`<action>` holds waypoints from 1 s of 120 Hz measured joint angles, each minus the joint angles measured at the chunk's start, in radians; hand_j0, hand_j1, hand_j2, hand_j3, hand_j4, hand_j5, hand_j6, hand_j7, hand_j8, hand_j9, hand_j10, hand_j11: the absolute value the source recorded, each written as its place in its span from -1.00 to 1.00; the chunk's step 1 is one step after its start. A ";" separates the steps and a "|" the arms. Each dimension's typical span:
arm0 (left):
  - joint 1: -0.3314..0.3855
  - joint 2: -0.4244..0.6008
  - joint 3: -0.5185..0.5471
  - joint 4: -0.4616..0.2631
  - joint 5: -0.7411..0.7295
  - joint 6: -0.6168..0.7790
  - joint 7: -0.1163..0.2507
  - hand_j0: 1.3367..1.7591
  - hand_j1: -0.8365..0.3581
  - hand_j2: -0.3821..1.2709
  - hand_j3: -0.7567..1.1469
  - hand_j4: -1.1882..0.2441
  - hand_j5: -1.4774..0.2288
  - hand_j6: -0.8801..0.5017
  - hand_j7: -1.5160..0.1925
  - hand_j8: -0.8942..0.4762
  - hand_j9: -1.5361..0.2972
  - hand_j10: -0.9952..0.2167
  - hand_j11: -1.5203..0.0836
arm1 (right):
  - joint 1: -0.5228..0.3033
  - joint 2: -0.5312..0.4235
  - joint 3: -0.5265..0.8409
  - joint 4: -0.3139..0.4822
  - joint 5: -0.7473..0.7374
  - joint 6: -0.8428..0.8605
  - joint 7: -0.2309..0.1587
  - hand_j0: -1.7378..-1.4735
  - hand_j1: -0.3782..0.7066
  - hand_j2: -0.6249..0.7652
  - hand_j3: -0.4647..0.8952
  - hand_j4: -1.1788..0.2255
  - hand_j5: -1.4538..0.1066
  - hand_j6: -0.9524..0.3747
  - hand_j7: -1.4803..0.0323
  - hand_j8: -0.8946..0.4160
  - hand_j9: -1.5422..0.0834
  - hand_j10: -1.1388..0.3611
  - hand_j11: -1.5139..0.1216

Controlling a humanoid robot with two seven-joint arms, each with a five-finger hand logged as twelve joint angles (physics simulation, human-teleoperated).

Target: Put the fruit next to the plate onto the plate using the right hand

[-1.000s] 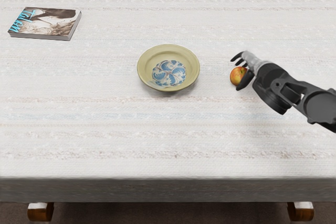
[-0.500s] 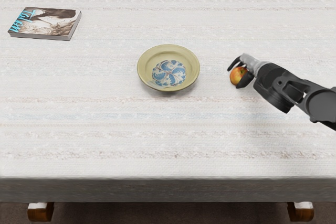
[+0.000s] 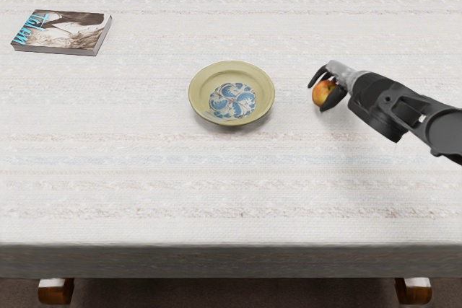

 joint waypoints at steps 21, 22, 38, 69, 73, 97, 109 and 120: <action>0.000 0.000 0.000 0.000 0.000 0.000 0.000 0.52 0.96 -0.53 -0.21 0.64 0.71 0.25 0.75 0.28 0.66 0.62 0.87 | 0.033 0.001 -0.001 0.027 0.036 -0.001 -0.001 -0.37 0.16 -0.04 -0.32 -0.17 -0.14 -0.25 -0.07 -0.25 -0.06 -0.28 -0.10; 0.000 0.000 0.000 0.000 0.000 0.000 0.000 0.52 0.96 -0.53 -0.21 0.64 0.71 0.25 0.75 0.28 0.66 0.62 0.87 | 0.034 0.002 -0.001 0.028 0.037 -0.001 -0.001 -0.37 0.16 -0.04 -0.32 -0.17 -0.14 -0.25 -0.07 -0.25 -0.06 -0.28 -0.10; 0.000 0.000 0.000 0.000 0.000 0.000 0.000 0.52 0.96 -0.53 -0.21 0.64 0.71 0.25 0.75 0.28 0.66 0.62 0.87 | 0.053 0.010 -0.001 0.037 0.051 -0.001 -0.002 -0.37 0.16 -0.05 -0.32 -0.17 -0.14 -0.25 -0.07 -0.25 -0.06 -0.28 -0.10; 0.001 0.000 0.000 0.000 0.000 0.000 0.000 0.52 0.96 -0.53 -0.21 0.64 0.71 0.25 0.75 0.28 0.66 0.62 0.87 | 0.071 0.054 0.000 0.042 0.057 -0.007 -0.007 -0.37 0.16 -0.04 -0.32 -0.17 -0.14 -0.24 -0.07 -0.24 -0.06 -0.28 -0.10; 0.000 0.000 0.000 0.000 0.000 0.000 0.000 0.52 0.96 -0.53 -0.21 0.64 0.71 0.25 0.75 0.28 0.66 0.62 0.87 | 0.073 0.059 0.000 0.042 0.058 -0.007 -0.007 -0.37 0.16 -0.04 -0.32 -0.17 -0.14 -0.25 -0.07 -0.24 -0.06 -0.28 -0.10; 0.000 0.000 0.000 0.000 0.000 0.000 0.000 0.52 0.96 -0.53 -0.20 0.64 0.71 0.25 0.75 0.28 0.66 0.62 0.87 | 0.085 0.106 0.003 0.036 0.076 -0.014 -0.009 -0.37 0.16 -0.04 -0.32 -0.17 -0.14 -0.24 -0.07 -0.24 -0.06 -0.28 -0.10; 0.000 0.000 0.000 0.000 0.000 0.000 0.000 0.52 0.96 -0.53 -0.20 0.64 0.71 0.25 0.75 0.28 0.66 0.62 0.87 | 0.087 0.125 0.007 0.033 0.079 -0.024 -0.009 -0.37 0.16 -0.04 -0.32 -0.17 -0.15 -0.24 -0.07 -0.24 -0.06 -0.28 -0.10; 0.000 0.000 0.000 0.000 0.000 0.000 0.000 0.52 0.96 -0.53 -0.20 0.64 0.71 0.25 0.75 0.28 0.66 0.62 0.87 | 0.088 0.146 0.014 0.031 0.080 -0.034 -0.009 -0.37 0.17 -0.04 -0.32 -0.17 -0.14 -0.24 -0.07 -0.24 -0.06 -0.28 -0.10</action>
